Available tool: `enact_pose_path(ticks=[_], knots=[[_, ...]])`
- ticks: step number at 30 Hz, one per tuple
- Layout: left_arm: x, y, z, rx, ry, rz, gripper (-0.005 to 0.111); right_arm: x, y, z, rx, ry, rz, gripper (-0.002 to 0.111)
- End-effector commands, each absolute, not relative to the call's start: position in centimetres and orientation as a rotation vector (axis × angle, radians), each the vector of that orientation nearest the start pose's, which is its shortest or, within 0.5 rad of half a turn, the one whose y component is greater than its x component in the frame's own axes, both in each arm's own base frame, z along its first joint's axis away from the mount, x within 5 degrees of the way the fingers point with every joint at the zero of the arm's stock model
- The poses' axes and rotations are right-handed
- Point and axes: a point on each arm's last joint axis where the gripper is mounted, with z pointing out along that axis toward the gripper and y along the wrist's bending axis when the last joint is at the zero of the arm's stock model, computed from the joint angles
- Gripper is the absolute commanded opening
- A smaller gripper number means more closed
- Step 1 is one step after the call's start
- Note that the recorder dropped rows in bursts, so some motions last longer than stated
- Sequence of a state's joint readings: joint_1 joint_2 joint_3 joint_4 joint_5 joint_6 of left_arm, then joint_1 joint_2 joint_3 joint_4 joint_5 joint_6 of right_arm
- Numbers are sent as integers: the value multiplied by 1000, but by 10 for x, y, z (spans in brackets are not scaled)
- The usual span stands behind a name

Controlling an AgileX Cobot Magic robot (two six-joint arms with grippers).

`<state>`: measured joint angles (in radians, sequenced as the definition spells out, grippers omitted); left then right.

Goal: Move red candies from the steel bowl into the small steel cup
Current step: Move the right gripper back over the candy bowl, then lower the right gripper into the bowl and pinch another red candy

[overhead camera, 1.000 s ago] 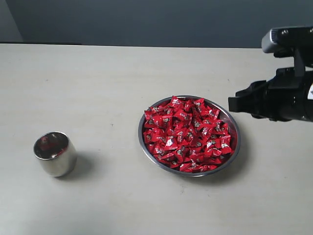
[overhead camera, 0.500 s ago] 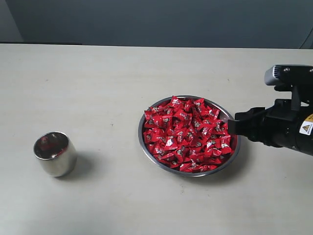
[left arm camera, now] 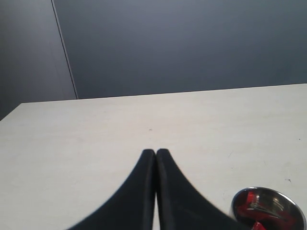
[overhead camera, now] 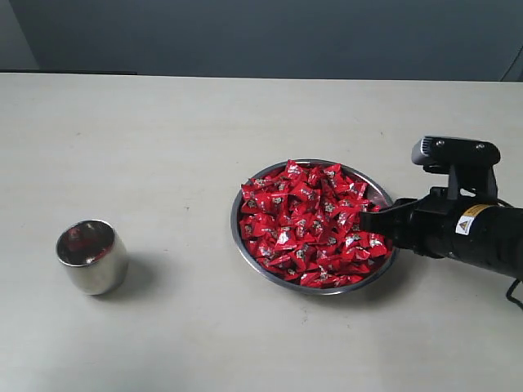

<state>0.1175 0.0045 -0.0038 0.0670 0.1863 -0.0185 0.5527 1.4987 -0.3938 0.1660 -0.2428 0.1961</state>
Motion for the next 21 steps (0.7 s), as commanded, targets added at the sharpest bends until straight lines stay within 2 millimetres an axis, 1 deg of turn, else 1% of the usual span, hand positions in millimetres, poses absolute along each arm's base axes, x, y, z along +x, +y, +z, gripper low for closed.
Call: enact_pose_path(ticks=[1,6,12,15,21], knots=[[56,8,197,-67,1664,134,0,210,124,136,-174,2381,402,30],[56,8,197,-68,1665,135,0,229,136,138,-172,2384,409,30],[56,8,197,-68,1665,135,0,250,151,133,-195,2494,386,30],[56,8,197,-68,1665,135,0,257,157,132,-214,2530,375,30],[56,8,197,-68,1663,135,0,268,165,141,-286,2558,354,30]])
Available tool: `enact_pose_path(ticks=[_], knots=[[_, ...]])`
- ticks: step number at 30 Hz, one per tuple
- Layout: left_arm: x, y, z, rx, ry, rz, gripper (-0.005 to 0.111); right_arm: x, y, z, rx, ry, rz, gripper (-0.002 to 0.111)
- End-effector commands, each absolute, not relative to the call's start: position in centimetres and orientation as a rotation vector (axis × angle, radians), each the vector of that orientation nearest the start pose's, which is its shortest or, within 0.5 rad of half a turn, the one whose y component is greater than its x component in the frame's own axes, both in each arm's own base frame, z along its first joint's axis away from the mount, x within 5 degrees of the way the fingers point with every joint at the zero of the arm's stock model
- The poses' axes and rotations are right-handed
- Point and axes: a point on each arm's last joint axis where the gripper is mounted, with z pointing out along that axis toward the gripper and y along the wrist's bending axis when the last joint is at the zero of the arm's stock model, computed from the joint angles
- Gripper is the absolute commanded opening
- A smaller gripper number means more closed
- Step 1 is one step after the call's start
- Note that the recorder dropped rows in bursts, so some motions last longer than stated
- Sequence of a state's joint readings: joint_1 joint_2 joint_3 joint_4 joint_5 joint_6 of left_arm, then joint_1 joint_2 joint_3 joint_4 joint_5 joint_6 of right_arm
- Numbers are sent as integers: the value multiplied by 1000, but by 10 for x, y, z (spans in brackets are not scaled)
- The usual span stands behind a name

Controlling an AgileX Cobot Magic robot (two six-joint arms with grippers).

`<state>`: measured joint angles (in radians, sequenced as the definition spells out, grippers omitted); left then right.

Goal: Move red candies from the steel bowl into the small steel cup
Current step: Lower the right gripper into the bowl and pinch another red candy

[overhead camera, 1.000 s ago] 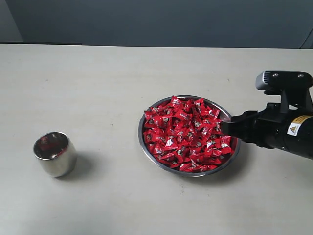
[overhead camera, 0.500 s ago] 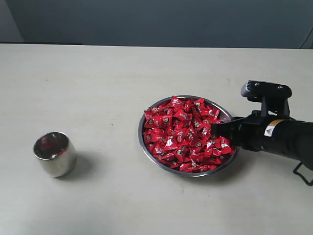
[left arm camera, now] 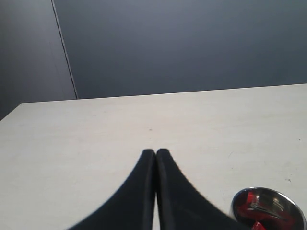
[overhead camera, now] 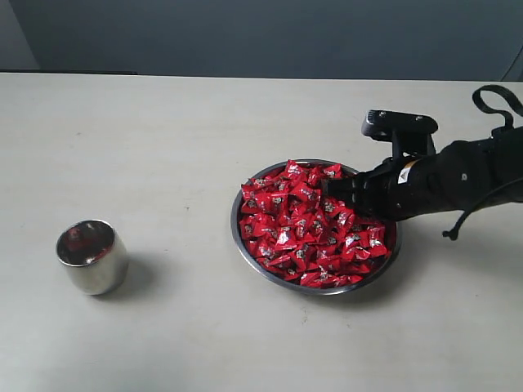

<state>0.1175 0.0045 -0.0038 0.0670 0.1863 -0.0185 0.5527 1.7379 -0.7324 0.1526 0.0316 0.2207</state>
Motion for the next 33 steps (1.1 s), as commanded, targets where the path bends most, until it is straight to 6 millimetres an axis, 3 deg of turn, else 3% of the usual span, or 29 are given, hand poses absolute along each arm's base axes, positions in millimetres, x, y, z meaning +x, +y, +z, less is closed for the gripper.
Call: enact_pose_path(ticks=[1,7,12,23,27,33], knots=[[56,8,197,-68,1663,135,0,269,166,143,-287,2563,354,30],[56,8,197,-68,1663,135,0,268,166,144,-328,2603,331,31],[56,8,197,-68,1663,135,0,266,165,142,-321,2638,326,49],[56,8,197,-68,1663,135,0,265,167,143,-270,2645,355,49],[56,8,197,-68,1663,135,0,262,176,143,-308,2619,373,49],[56,8,197,-68,1663,135,0,263,179,127,-314,2652,354,49]])
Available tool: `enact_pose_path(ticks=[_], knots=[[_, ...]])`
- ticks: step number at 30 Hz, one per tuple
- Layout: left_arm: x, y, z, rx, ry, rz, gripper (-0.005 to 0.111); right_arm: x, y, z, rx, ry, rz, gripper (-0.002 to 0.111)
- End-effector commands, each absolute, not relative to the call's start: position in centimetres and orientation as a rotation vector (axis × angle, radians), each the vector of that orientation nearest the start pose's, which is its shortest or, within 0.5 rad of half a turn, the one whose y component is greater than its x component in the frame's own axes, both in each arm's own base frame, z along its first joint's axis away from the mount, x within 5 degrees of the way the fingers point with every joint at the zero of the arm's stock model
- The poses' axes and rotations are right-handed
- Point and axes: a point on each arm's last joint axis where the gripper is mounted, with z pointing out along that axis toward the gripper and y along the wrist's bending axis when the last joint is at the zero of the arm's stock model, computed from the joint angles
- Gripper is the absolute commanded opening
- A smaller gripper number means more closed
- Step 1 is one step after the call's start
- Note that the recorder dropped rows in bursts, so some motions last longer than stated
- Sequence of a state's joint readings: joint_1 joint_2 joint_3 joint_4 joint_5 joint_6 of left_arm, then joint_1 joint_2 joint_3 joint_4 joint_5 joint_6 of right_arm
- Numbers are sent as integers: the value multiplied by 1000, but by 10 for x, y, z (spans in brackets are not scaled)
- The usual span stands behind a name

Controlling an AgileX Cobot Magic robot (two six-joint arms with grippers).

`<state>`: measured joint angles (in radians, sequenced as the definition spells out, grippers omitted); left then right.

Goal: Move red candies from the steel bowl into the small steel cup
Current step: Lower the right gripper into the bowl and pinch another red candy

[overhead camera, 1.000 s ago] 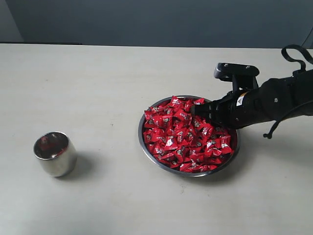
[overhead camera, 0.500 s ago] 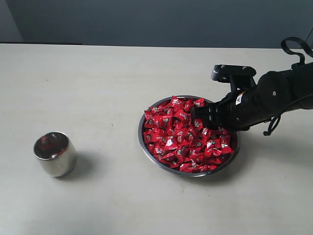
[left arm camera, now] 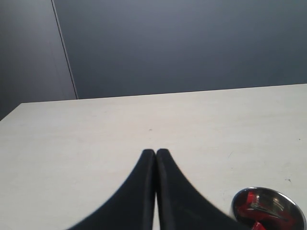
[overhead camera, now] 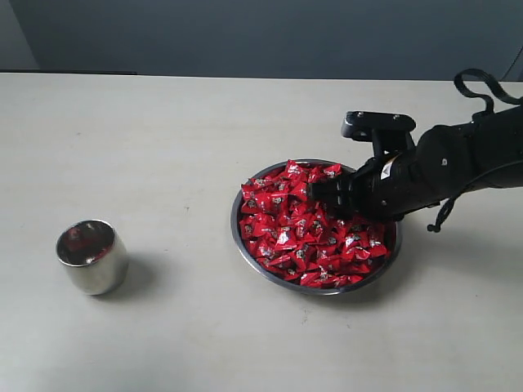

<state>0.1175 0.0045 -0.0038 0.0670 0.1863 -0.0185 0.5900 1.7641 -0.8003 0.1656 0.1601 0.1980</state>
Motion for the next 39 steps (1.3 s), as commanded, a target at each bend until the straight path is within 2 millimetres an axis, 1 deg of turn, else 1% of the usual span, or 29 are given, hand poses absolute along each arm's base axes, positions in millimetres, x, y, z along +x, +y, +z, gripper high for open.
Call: enact_pose_path(ticks=[1,6,16,24,25,28,29,33,39], knots=[[56,8,197,-68,1663,135,0,263,179,125,-315,2660,349,49],[56,8,197,-68,1665,135,0,263,179,117,-315,2675,339,49],[56,8,197,-68,1665,135,0,267,180,119,-307,2631,353,49],[56,8,197,-68,1665,135,0,266,180,116,-309,2643,347,48],[56,8,197,-68,1665,135,0,266,180,114,-309,2649,344,47],[56,8,197,-68,1665,135,0,266,180,102,-310,2685,324,35],[56,8,197,-68,1665,135,0,266,180,100,-311,2690,322,35],[56,8,197,-68,1665,135,0,264,179,98,-305,2717,316,44],[56,8,197,-68,1663,135,0,264,179,97,-305,2722,314,43]])
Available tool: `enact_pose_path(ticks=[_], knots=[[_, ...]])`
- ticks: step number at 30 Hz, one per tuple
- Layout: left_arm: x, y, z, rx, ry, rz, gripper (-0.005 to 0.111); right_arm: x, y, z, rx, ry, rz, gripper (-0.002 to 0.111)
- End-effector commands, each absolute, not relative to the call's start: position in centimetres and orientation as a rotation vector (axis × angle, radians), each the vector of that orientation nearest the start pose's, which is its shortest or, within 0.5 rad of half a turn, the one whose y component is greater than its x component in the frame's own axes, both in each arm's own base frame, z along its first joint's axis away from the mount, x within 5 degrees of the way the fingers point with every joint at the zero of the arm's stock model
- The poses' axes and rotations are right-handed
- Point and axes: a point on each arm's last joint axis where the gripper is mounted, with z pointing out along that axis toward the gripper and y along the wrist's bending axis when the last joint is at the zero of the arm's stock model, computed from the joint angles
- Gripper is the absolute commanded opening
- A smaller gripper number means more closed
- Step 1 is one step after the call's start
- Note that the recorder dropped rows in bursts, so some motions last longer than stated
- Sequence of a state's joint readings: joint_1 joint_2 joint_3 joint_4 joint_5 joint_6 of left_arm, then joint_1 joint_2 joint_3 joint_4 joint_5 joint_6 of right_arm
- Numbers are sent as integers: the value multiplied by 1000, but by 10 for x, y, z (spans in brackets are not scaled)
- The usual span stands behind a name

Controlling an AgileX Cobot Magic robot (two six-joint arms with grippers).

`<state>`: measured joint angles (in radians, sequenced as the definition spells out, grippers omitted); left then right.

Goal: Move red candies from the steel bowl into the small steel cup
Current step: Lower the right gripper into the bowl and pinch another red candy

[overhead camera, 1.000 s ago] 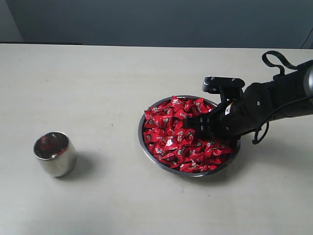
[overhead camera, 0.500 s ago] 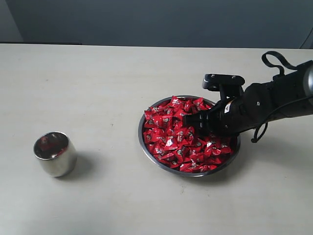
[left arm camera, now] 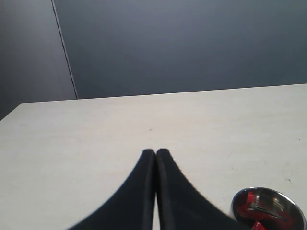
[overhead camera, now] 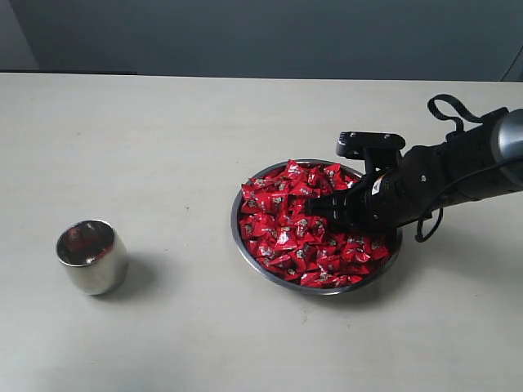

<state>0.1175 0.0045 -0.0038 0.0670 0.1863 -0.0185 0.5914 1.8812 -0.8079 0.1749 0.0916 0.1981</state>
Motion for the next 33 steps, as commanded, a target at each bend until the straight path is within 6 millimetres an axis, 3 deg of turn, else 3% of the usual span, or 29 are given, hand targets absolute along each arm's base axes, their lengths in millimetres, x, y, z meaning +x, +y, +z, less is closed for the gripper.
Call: enact_pose_path(ticks=[1,10,15,22,33], knots=[[56,8,197,-68,1663,135,0,264,179,97,-305,2722,314,43],[56,8,197,-68,1663,135,0,263,179,97,-307,2730,311,29],[56,8,197,-68,1663,135,0,263,179,104,-306,2712,323,29],[56,8,197,-68,1663,135,0,272,185,134,-306,2646,370,24],[56,8,197,-68,1665,135,0,272,186,135,-337,2647,356,24]])
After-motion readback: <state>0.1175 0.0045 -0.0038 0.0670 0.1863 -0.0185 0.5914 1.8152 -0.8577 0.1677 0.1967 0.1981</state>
